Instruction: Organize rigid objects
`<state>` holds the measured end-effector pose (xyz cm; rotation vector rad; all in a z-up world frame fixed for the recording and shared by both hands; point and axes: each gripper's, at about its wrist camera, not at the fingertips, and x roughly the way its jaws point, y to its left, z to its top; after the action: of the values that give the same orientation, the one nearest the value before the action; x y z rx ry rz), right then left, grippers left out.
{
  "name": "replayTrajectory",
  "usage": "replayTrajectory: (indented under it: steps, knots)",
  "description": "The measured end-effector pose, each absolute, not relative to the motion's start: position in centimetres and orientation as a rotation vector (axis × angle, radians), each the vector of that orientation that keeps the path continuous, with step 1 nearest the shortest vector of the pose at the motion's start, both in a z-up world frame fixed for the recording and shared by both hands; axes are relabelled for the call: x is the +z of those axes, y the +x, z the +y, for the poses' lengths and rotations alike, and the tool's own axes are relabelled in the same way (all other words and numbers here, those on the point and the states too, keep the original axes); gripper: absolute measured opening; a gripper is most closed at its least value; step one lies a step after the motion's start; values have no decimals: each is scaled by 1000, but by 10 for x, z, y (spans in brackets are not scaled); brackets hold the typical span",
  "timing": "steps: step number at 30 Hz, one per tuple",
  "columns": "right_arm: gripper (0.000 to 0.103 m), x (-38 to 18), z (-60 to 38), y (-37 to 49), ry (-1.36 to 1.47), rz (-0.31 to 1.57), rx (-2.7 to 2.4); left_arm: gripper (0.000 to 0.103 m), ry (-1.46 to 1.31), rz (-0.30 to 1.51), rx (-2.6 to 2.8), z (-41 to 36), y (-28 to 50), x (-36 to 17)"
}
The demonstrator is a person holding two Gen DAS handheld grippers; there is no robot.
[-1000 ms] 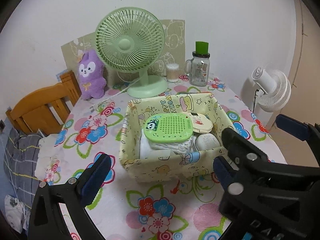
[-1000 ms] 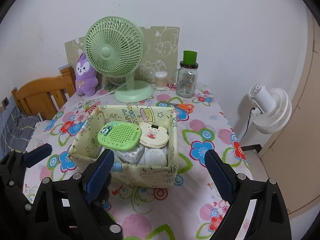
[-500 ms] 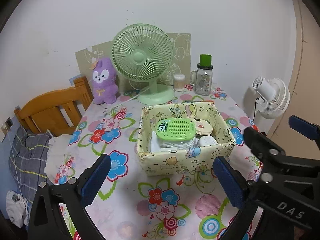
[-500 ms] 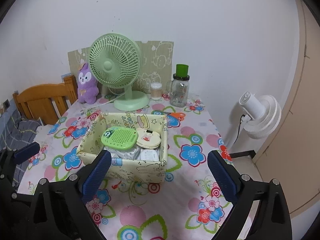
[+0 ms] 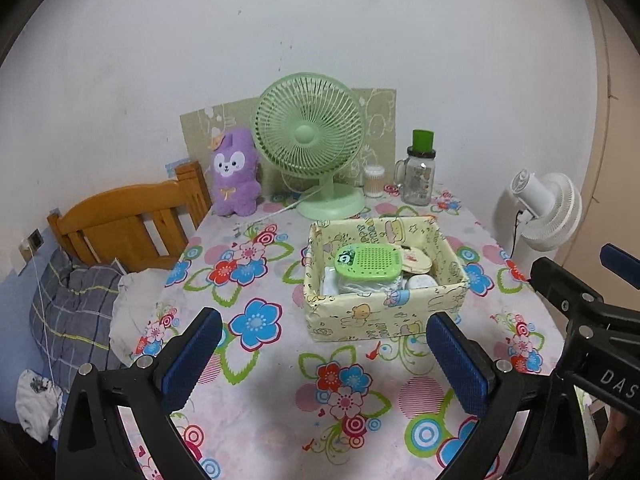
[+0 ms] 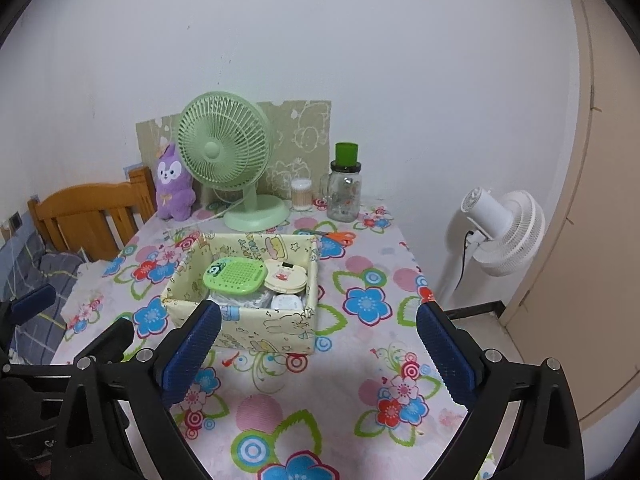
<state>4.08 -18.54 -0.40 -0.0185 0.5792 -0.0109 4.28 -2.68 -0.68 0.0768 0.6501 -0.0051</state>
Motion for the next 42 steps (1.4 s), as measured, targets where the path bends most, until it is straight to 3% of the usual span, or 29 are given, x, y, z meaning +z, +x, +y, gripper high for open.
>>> replayTrajectory:
  steps: [18,42]
  knots:
    - [100,9,-187,-1,-26,526,-29,103,27,570,9,-9,8,14]
    - [100,6,-182,12,-33,550,-20,103,53,589,8,-16,20,15]
